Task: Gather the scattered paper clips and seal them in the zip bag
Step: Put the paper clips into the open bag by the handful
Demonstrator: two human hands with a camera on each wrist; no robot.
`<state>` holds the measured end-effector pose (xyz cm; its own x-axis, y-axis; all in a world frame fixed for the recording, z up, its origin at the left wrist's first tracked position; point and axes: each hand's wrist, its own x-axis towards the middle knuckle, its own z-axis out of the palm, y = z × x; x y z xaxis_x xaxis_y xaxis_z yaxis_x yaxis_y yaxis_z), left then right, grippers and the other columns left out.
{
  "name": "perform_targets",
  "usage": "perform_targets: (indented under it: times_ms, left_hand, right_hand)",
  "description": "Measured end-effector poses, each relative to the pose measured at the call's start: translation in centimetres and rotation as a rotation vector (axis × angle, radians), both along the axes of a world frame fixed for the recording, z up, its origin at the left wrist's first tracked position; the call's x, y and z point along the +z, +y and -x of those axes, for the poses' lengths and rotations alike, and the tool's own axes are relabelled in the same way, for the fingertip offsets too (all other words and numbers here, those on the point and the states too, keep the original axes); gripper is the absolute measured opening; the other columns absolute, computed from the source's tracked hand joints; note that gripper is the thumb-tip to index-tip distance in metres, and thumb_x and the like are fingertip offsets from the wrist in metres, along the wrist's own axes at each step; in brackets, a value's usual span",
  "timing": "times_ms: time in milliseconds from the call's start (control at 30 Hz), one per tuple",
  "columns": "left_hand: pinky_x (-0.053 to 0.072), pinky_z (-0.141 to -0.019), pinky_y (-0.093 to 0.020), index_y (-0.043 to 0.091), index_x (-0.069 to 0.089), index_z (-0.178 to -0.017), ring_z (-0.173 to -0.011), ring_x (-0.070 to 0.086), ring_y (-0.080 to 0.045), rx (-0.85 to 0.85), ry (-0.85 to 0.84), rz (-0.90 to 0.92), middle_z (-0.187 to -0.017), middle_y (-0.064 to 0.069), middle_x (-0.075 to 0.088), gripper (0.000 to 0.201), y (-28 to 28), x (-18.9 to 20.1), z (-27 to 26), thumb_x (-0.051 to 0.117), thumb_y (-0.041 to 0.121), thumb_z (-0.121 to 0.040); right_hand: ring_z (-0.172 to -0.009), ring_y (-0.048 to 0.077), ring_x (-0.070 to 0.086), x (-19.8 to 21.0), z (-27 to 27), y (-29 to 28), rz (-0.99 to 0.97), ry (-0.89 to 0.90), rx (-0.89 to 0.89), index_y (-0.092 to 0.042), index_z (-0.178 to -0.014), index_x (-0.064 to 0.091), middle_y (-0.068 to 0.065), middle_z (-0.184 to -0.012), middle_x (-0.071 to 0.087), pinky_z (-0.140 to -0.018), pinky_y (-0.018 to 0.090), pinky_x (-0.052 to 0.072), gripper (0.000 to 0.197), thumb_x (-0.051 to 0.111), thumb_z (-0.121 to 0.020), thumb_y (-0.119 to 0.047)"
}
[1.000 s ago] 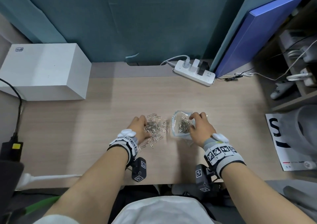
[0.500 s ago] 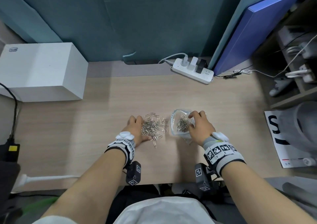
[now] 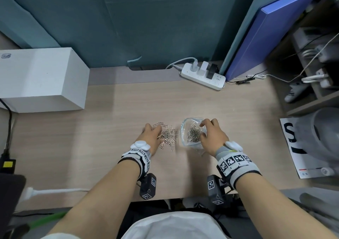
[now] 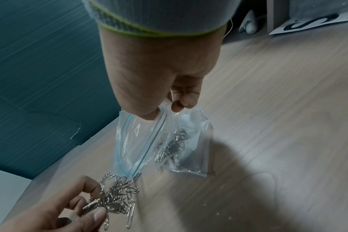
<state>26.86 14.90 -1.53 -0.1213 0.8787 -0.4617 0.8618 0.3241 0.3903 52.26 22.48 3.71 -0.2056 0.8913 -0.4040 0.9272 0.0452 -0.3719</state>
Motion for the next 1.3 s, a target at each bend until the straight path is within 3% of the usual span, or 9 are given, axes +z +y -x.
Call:
perform_targets:
  times_ms: [133,300,433,567,700,867,1000,1200,1300]
  left_hand:
    - [0.049,-0.07,-0.034,0.025,0.047,-0.108,-0.08,0.056,-0.03,-0.01,-0.013,0.01,-0.108,-0.003,0.044,0.011,0.6,-0.1,0.5,0.054,0.028,-0.1]
    - [0.04,-0.066,-0.032,0.026,0.05,-0.09,-0.081,0.054,-0.024,0.06,-0.107,-0.05,-0.092,0.002,0.051,0.013,1.2,0.3,0.3,0.061,0.027,-0.097]
    - [0.032,-0.067,-0.03,0.021,0.058,-0.093,-0.081,0.053,-0.02,0.092,-0.223,-0.17,-0.091,-0.001,0.059,0.011,3.2,2.4,-1.9,0.067,0.026,-0.095]
    - [0.045,-0.072,-0.034,0.019,0.06,-0.093,-0.082,0.057,-0.024,0.045,-0.355,-0.262,-0.093,-0.004,0.063,0.01,5.0,4.8,-5.4,0.069,0.024,-0.093]
    - [0.059,-0.064,-0.039,0.023,0.06,-0.092,-0.063,0.068,-0.022,0.042,-0.453,-0.202,-0.085,-0.001,0.065,0.007,5.6,5.8,-8.0,0.066,0.025,-0.095]
    - [0.061,-0.063,-0.028,0.03,0.07,-0.102,-0.06,0.071,-0.012,0.116,-0.575,-0.153,-0.078,0.0,0.074,0.016,5.2,6.4,-7.7,0.058,0.018,-0.1]
    - [0.057,-0.075,-0.034,0.035,0.065,-0.098,-0.08,0.068,-0.015,0.149,-0.347,-0.271,-0.094,0.011,0.067,0.012,5.1,4.6,-4.9,0.068,0.027,-0.089]
    - [0.058,-0.086,-0.045,0.05,0.031,-0.133,-0.114,0.05,-0.029,0.054,0.064,0.089,-0.12,0.0,0.028,0.1,2.5,2.0,-2.4,0.078,0.07,-0.047]
    - [0.057,-0.089,-0.044,0.046,0.034,-0.134,-0.12,0.045,-0.029,0.026,0.051,0.057,-0.121,0.0,0.026,0.1,1.9,1.1,-2.6,0.083,0.065,-0.048]
  right_hand:
    - [-0.077,0.031,0.06,0.1,0.2,0.0,0.003,0.008,-0.007,-0.028,-0.122,0.051,-0.001,-0.125,0.044,-0.066,0.034,0.043,0.029,0.053,-0.095,-0.019]
    - [-0.075,0.029,0.058,0.3,0.4,0.1,0.0,0.009,-0.007,-0.028,-0.122,0.051,-0.001,-0.124,0.044,-0.066,0.033,0.041,0.028,0.054,-0.095,-0.019]
    - [-0.075,0.03,0.057,0.3,0.5,0.0,-0.003,0.018,-0.015,-0.029,-0.121,0.051,0.0,-0.124,0.045,-0.066,0.034,0.042,0.028,0.055,-0.095,-0.019]
    - [-0.077,0.032,0.056,0.3,0.6,-0.1,0.004,0.023,-0.015,-0.029,-0.122,0.05,0.001,-0.124,0.044,-0.068,0.035,0.042,0.029,0.056,-0.094,-0.02]
    - [-0.077,0.03,0.054,0.5,0.5,-0.1,0.006,0.026,-0.018,-0.028,-0.123,0.05,0.001,-0.125,0.044,-0.068,0.035,0.043,0.03,0.056,-0.094,-0.021]
    - [-0.075,0.029,0.055,0.6,0.1,0.0,0.006,0.029,-0.025,-0.028,-0.124,0.049,0.001,-0.125,0.043,-0.068,0.034,0.042,0.031,0.055,-0.095,-0.02]
    - [-0.072,0.031,0.054,0.5,-0.4,0.1,-0.001,0.014,-0.05,-0.029,-0.121,0.05,0.0,-0.124,0.043,-0.067,0.034,0.041,0.029,0.054,-0.095,-0.018]
    - [-0.07,0.031,0.058,0.4,-1.0,0.2,-0.007,-0.01,-0.066,-0.03,-0.12,0.049,-0.001,-0.123,0.043,-0.065,0.034,0.042,0.028,0.052,-0.095,-0.02]
    - [-0.069,0.03,0.058,0.3,-1.3,0.3,-0.01,-0.015,-0.066,-0.029,-0.121,0.05,-0.001,-0.124,0.043,-0.063,0.034,0.042,0.028,0.052,-0.095,-0.019]
